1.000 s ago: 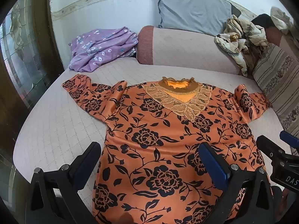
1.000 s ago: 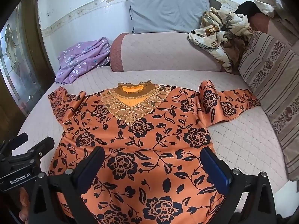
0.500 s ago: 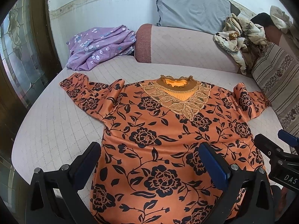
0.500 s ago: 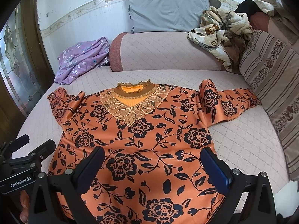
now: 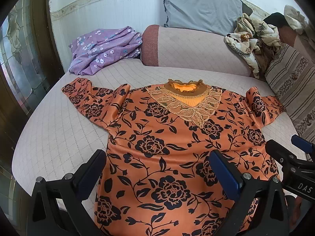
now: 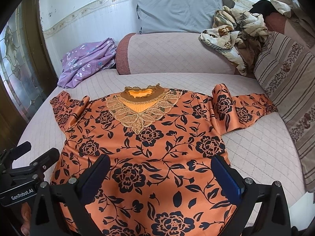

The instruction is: Fold small clothes

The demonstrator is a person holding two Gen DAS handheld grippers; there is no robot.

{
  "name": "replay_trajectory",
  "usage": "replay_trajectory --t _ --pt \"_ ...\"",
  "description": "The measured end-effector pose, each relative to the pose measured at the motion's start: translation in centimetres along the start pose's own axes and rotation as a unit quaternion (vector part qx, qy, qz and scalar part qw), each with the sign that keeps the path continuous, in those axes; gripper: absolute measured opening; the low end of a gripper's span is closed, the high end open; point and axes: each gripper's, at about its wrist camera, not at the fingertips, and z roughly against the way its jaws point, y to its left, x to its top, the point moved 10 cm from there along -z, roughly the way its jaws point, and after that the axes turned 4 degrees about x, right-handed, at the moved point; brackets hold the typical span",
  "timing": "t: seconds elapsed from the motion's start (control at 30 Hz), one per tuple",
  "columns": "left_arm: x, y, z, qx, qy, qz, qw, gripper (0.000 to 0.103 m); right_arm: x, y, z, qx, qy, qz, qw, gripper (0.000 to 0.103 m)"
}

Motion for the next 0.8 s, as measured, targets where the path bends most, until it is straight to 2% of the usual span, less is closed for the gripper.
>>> replay_trajectory --t 0.8 --pt "0.44 -0.08 -0.41 -0.001 0.004 0.0 1.0 0.103 0.63 0.55 -0.43 0.005 0.001 0.009 1.0 0.103"
